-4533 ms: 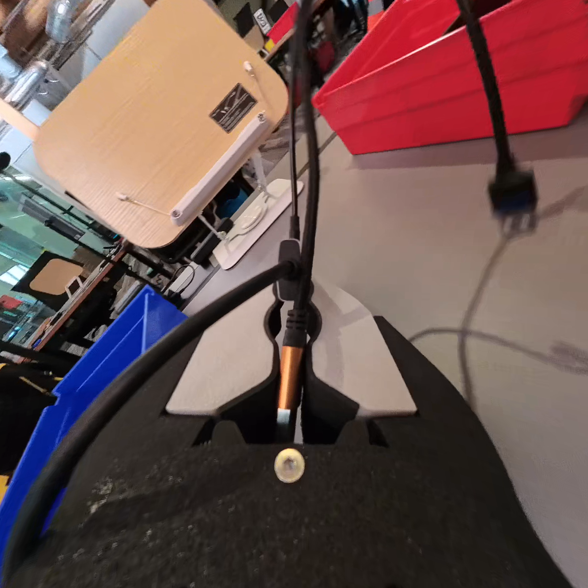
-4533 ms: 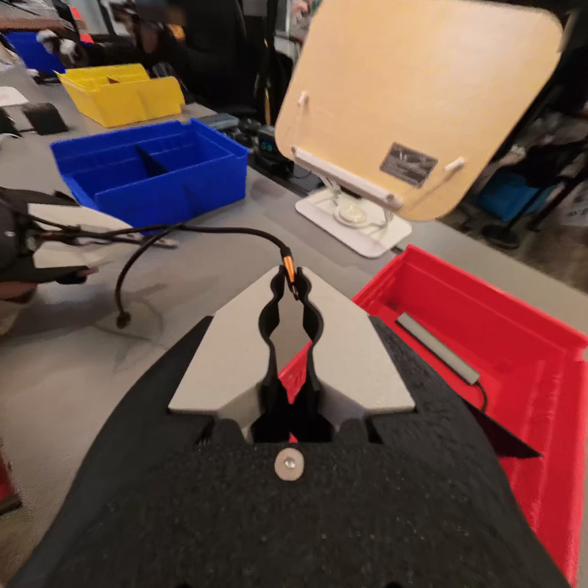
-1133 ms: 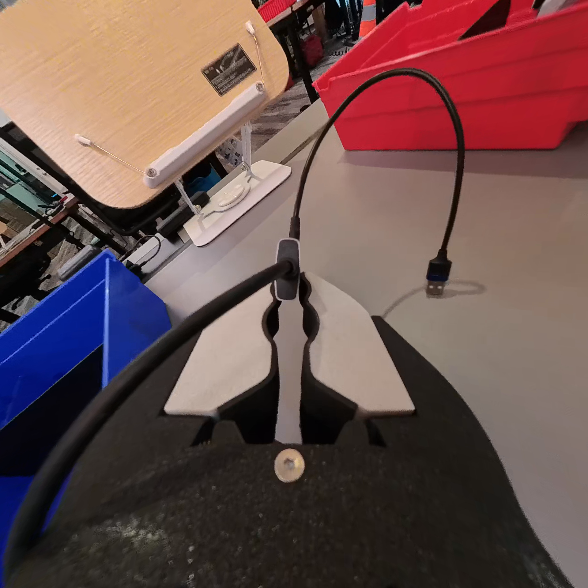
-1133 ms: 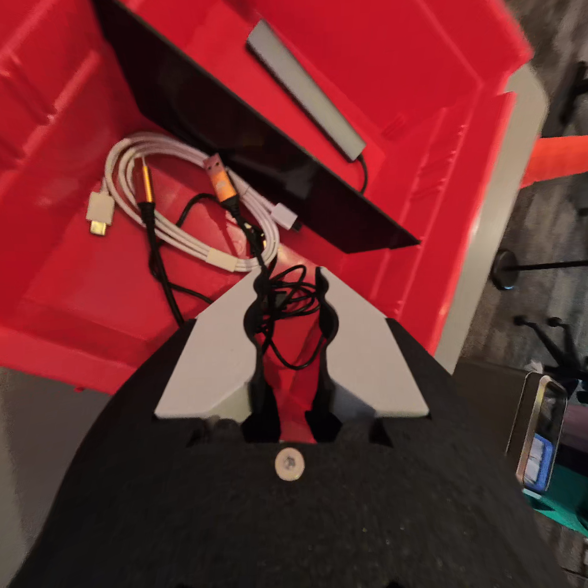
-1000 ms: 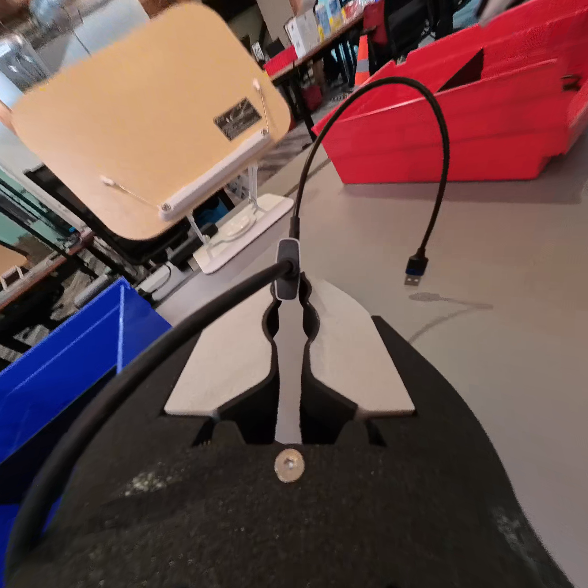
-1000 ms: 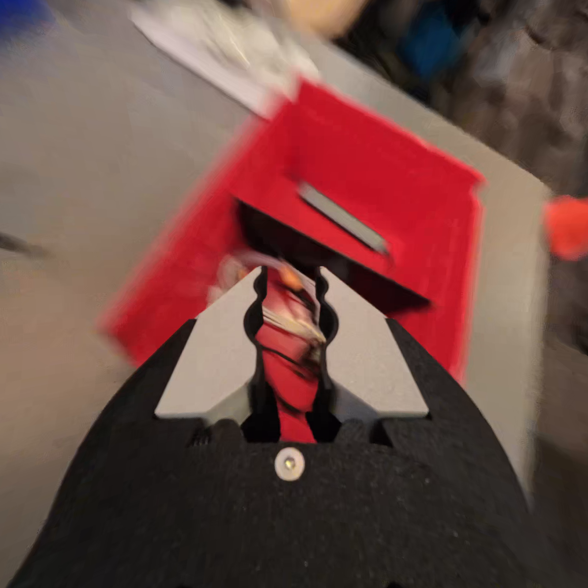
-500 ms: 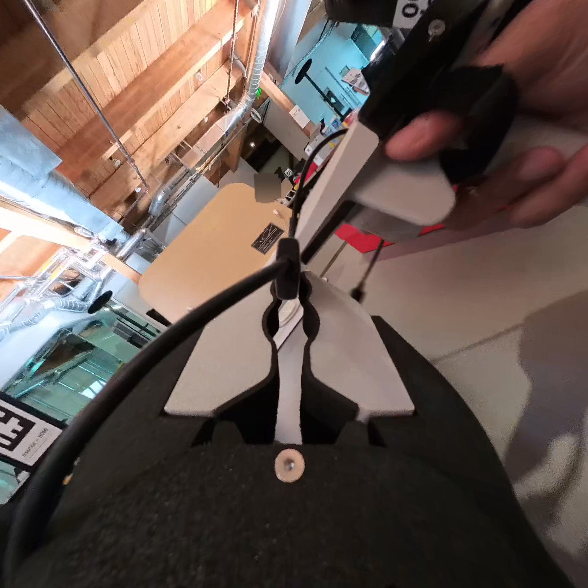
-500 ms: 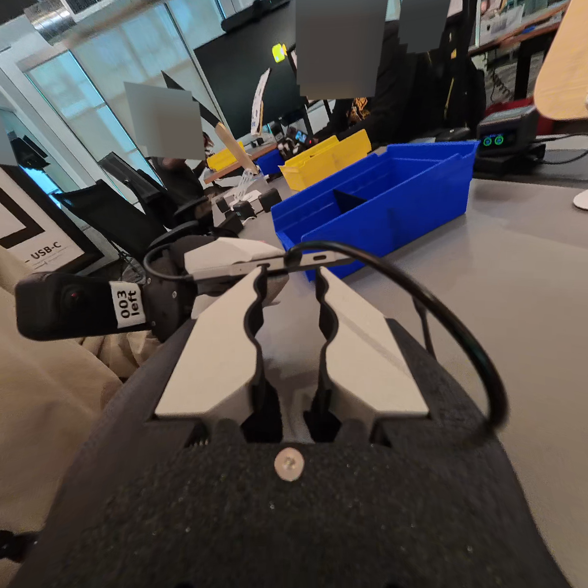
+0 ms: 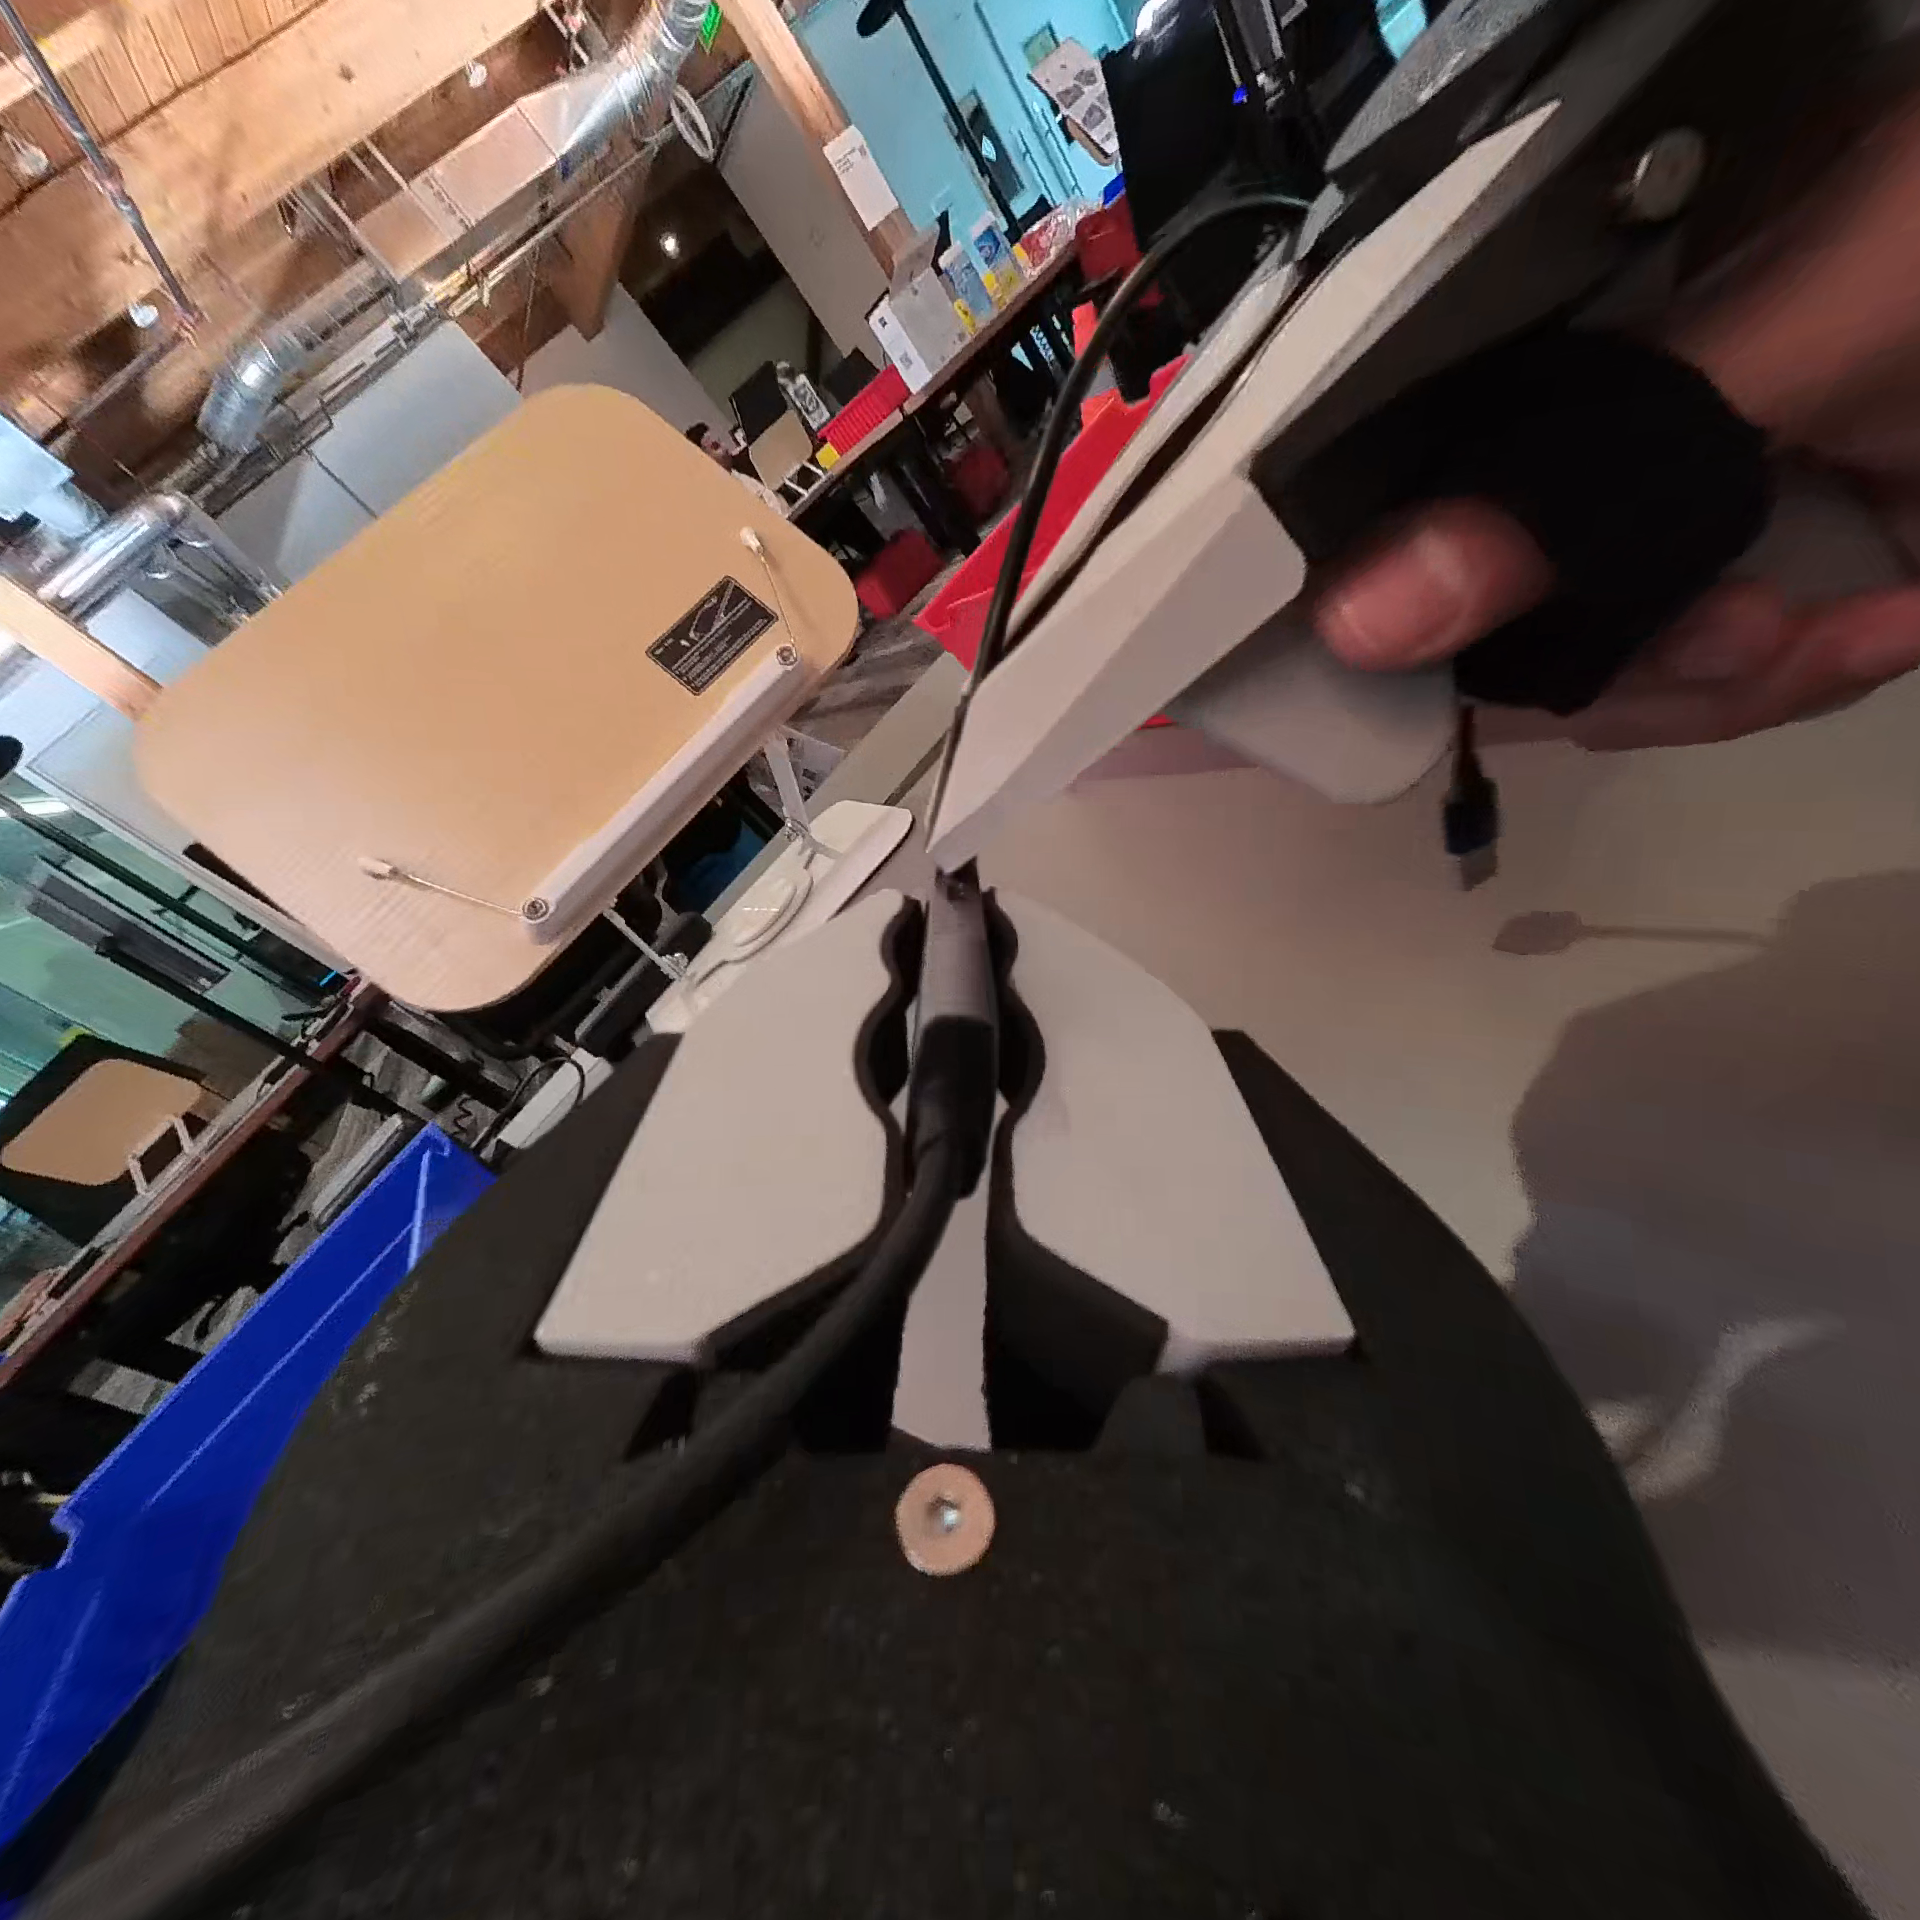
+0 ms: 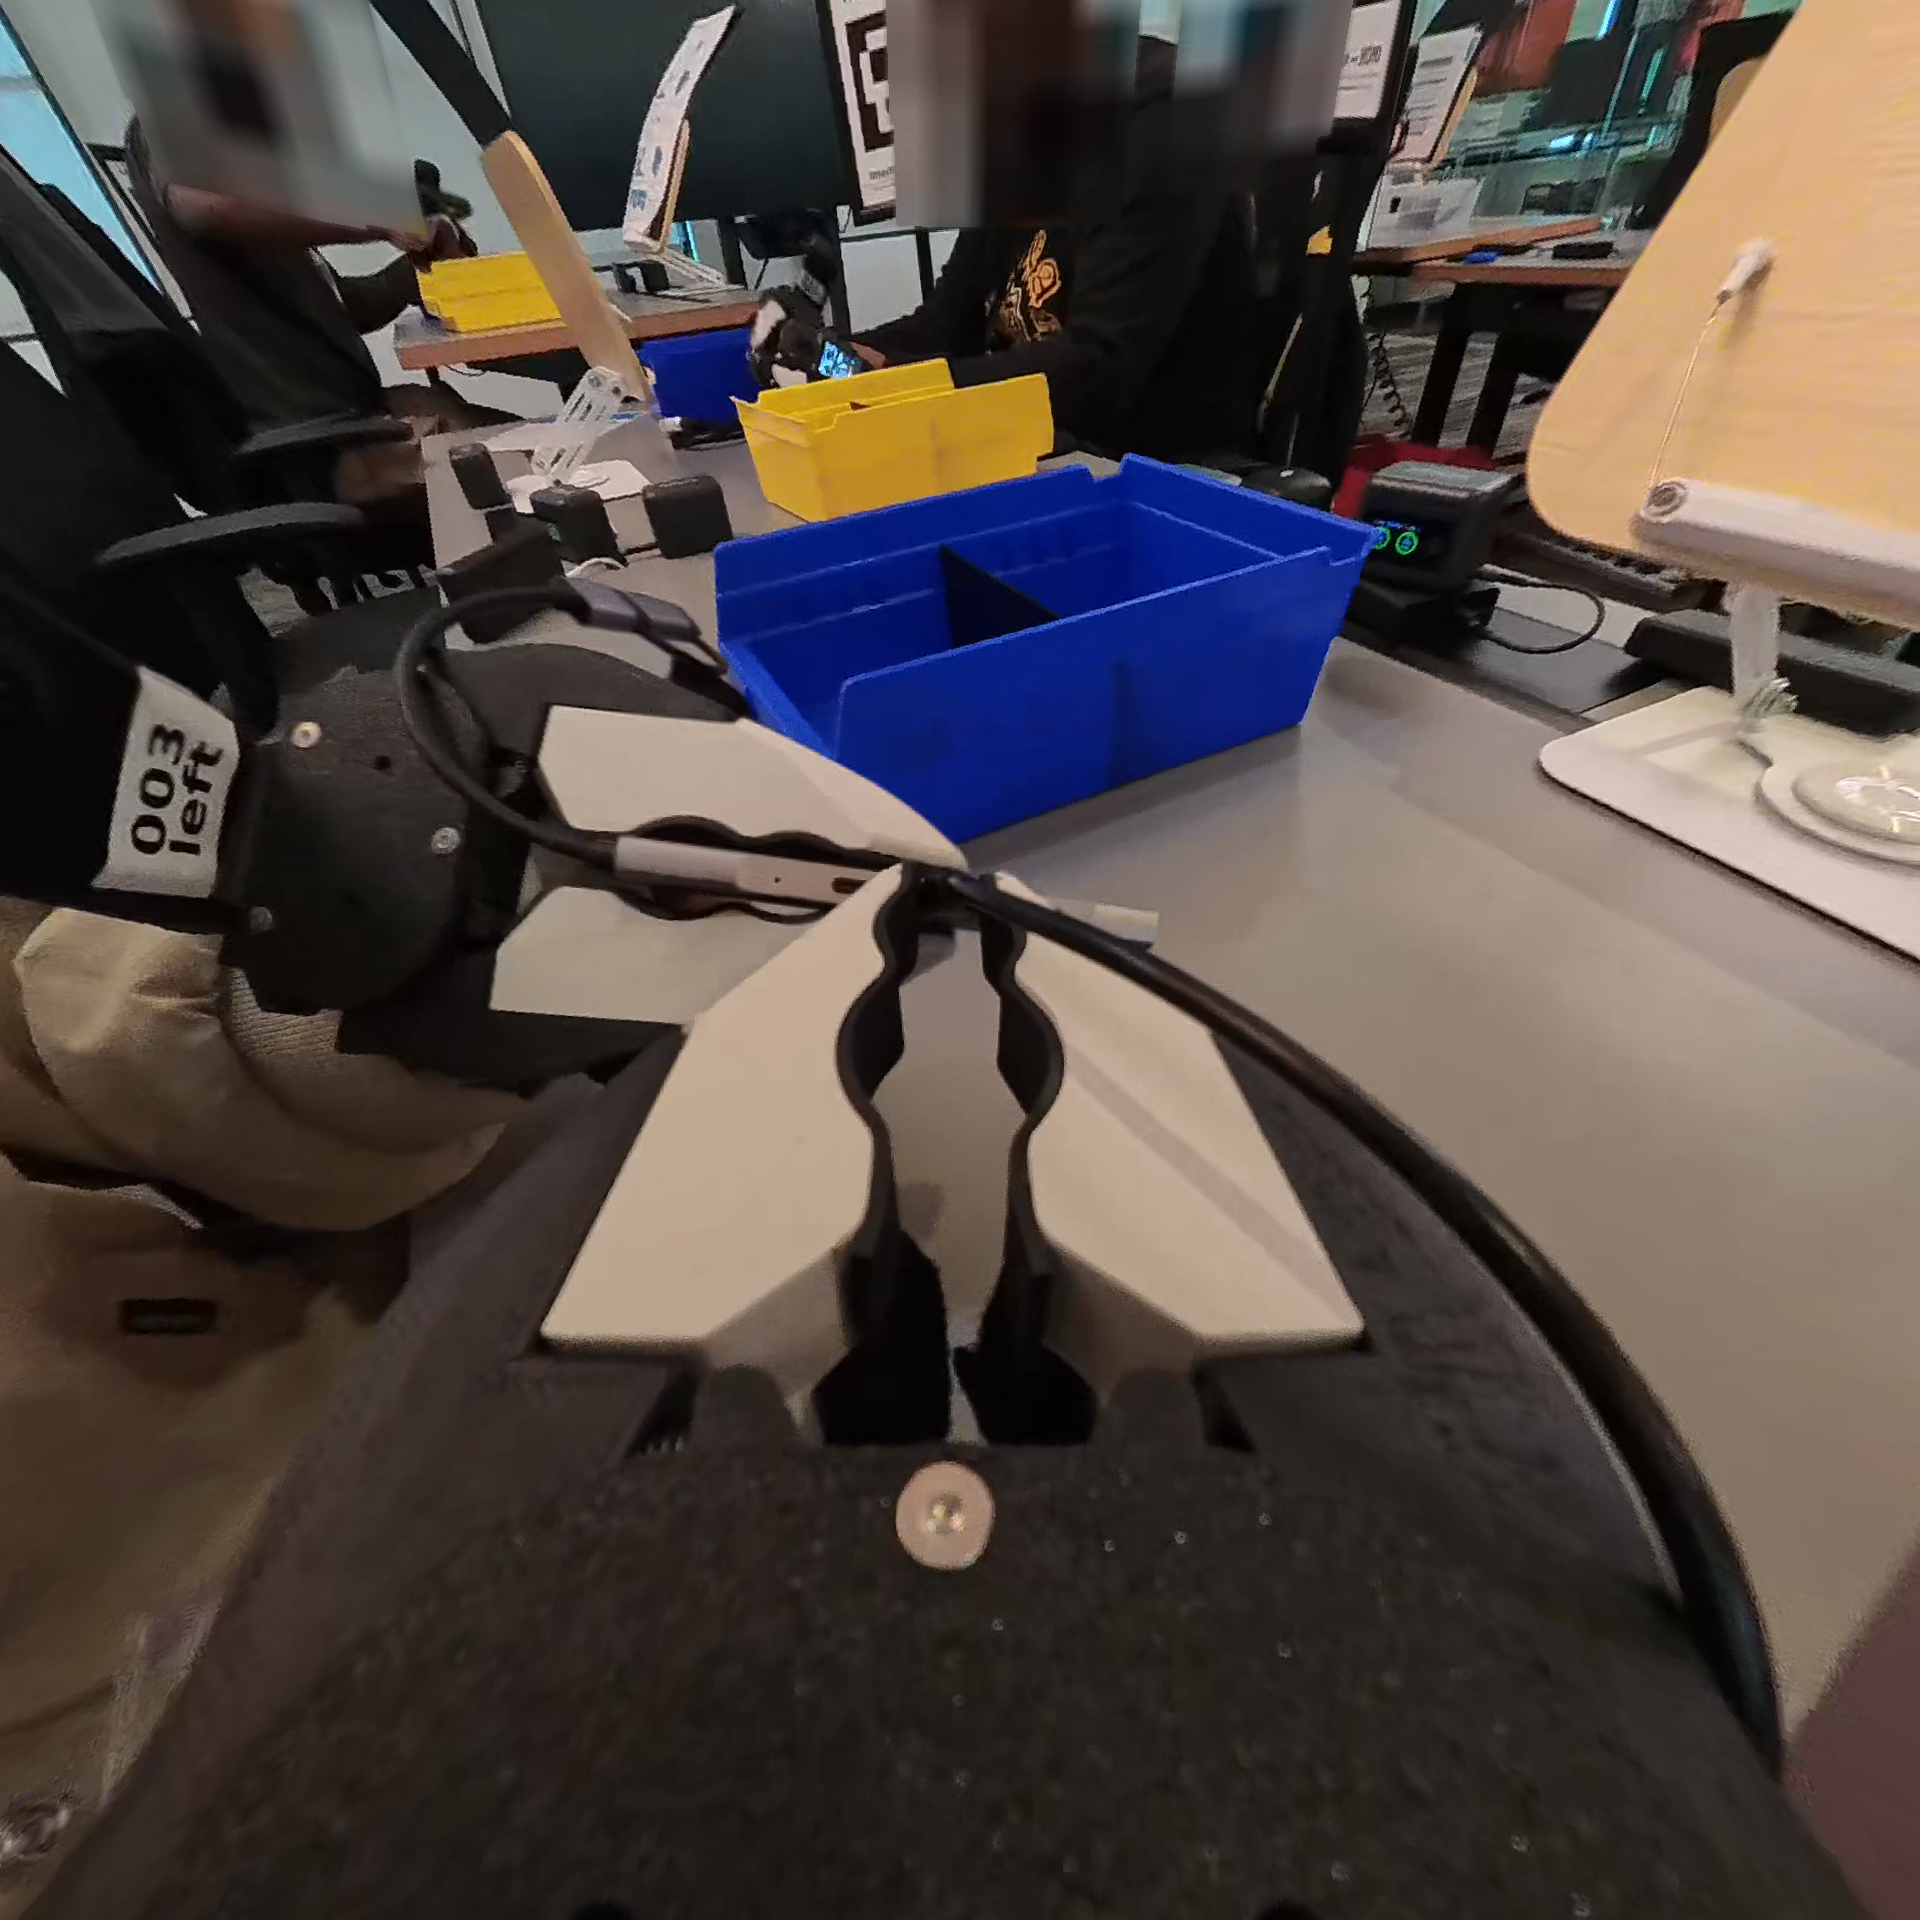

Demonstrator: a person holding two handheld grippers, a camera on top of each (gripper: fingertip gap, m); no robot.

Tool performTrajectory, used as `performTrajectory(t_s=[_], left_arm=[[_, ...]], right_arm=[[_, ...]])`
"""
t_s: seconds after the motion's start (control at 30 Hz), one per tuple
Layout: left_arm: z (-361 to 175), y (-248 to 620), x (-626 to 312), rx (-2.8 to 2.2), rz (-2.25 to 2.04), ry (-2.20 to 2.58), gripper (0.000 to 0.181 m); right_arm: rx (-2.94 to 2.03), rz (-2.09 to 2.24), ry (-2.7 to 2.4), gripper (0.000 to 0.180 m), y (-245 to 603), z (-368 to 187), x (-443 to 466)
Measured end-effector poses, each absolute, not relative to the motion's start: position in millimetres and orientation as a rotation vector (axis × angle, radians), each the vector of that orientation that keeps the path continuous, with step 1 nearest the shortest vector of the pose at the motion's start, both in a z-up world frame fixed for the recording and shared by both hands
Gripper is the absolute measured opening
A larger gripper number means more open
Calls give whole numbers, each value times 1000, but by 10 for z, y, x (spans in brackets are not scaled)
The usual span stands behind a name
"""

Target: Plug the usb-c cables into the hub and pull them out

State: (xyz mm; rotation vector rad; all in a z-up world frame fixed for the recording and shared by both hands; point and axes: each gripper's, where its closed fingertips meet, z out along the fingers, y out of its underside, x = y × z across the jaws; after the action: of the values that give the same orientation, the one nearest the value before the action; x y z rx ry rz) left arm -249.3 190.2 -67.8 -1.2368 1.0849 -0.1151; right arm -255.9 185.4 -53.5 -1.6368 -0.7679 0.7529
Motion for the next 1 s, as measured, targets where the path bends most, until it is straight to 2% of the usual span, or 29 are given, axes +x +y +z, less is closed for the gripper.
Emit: performTrajectory(t_s=[0.37,0.63,0.73,0.8,0.9,1.0], left_arm=[[-726,1948,-2499,-1244,-67,1131,11],[-630,2013,-2564,-1355,-71,1022,10],[-671,2276,-3001,-1521,-153,832,10],[-594,2108,-2738,-1433,-165,930,9],[-797,1931,-2417,-1464,-334,1013,9],[-865,1951,-2424,-1492,-395,1015,9]], right_arm=[[-1702,913,-752,10,1866,-588,-2556],[-1722,985,-730,11,1856,-399,-2462],[-1619,975,-388,10,2173,122,-1582],[-1628,916,-373,10,2238,294,-1197],[-1655,936,-360,10,2285,421,-890],[-1467,1247,-269,11,2197,754,-615]])
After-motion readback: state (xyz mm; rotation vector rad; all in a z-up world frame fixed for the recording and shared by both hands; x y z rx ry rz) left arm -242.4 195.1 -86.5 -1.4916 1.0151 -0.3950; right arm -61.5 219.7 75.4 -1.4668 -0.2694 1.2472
